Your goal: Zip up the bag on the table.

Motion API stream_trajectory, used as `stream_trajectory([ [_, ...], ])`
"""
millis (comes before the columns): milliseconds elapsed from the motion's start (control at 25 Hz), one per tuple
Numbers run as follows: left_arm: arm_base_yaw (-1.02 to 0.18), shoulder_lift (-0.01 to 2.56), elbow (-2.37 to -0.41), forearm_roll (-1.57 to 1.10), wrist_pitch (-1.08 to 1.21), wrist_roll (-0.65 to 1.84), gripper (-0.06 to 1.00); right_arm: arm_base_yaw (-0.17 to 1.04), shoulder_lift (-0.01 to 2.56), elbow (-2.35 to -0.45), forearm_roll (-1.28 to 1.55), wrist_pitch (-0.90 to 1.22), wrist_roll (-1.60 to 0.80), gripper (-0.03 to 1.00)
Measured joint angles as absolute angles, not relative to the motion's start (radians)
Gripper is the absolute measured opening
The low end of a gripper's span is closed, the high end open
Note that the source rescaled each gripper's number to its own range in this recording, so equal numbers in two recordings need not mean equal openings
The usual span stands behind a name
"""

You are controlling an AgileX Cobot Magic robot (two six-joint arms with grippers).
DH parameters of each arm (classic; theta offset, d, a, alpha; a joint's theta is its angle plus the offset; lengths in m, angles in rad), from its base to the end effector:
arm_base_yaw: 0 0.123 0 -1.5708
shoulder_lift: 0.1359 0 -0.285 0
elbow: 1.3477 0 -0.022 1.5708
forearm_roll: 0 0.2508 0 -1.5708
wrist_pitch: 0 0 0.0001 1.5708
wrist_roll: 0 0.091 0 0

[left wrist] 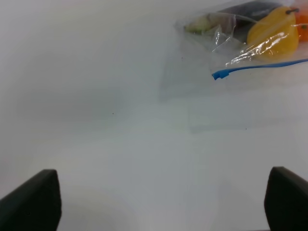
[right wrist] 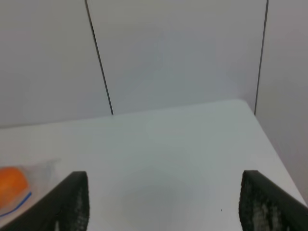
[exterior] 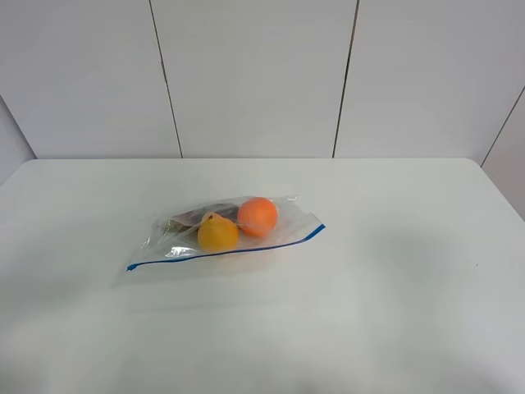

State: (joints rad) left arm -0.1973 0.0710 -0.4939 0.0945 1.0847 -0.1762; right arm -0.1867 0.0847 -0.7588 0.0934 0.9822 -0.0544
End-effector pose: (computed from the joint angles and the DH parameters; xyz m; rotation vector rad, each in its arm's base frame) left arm 0.0068 0.0064 0.2740 0.0212 2.1430 -0.1031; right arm -0.0215 0.0112 0.3545 0.1091 1.7862 -0.0663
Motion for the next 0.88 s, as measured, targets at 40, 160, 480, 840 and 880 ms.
stream_trajectory([
  [40,-0.197,0.071,-0.494,0.094,1.085,-0.176,1.00,-0.187,0.062,-0.754,0.093,0.982,-0.054,0.97],
  [160,-0.197,0.071,-0.494,0.094,1.085,-0.176,1.00,-0.187,0.002,-0.723,0.093,0.981,-0.054,0.97],
  [480,-0.197,0.071,-0.494,0.094,1.085,-0.176,1.00,-0.187,-0.007,-0.634,0.101,1.004,-0.054,0.96],
  [840,-0.197,0.071,-0.494,0.094,1.085,-0.175,1.00,-0.187,-0.007,-0.509,0.100,1.005,0.038,0.91],
  [880,-0.197,0.071,-0.494,0.094,1.085,-0.175,1.00,-0.187,-0.007,-0.509,0.095,1.005,0.044,0.90],
])
